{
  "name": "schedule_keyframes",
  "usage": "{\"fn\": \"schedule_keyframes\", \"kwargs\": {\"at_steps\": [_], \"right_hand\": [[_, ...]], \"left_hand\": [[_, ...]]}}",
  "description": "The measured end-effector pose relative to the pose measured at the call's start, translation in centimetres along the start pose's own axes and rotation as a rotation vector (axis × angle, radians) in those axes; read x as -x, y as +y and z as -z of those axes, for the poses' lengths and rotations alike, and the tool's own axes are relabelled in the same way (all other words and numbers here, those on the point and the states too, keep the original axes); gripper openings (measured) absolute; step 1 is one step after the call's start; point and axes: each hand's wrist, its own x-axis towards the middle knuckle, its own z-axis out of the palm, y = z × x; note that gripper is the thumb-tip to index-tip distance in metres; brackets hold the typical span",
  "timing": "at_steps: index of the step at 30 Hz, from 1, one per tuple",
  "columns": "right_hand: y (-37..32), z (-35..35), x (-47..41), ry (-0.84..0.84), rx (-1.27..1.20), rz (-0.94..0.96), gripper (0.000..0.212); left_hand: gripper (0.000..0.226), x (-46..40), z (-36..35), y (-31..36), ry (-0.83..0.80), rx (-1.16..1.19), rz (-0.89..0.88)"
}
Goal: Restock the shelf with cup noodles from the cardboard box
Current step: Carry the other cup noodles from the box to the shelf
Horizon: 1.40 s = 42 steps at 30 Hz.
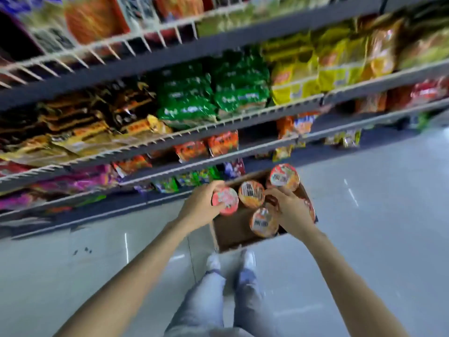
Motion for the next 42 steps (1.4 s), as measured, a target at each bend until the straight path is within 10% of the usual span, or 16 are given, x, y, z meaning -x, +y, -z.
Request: {"fn": "schedule_keyframes", "kwargs": {"at_steps": [11,26,31,35,42], "right_hand": [[17.7,-15.9,0.7,-0.145,-0.116,-0.436,0.037],[31.6,-35.0,-14.3,-0.346,0.289,-0.336,0.079],[35.8,-38.1,-18.1,-0.575,0.445,-0.438,0.105],[36.3,-38.9,-17.9,-0.472,0.614,-0.28,0.074],[36.9,-39.5,-16.1,-0.366,0.066,-0.189,0.052]], "left_hand": [[0.031,-9.7,-20.7,-10.6,-0.112,0.022,0.442],[0.029,-21.5,-37.2,-27.5,-0.079,0.083,0.573],[0.032,-24.9,-43.5,-27.8,-0.185,0.257,0.549],[0.038,-28.1,-47.6,-26.7,-0.278,0.538,0.719],[0.045,-31.2,-49.5,-24.1,-0.023,1.397,1.032]]}}
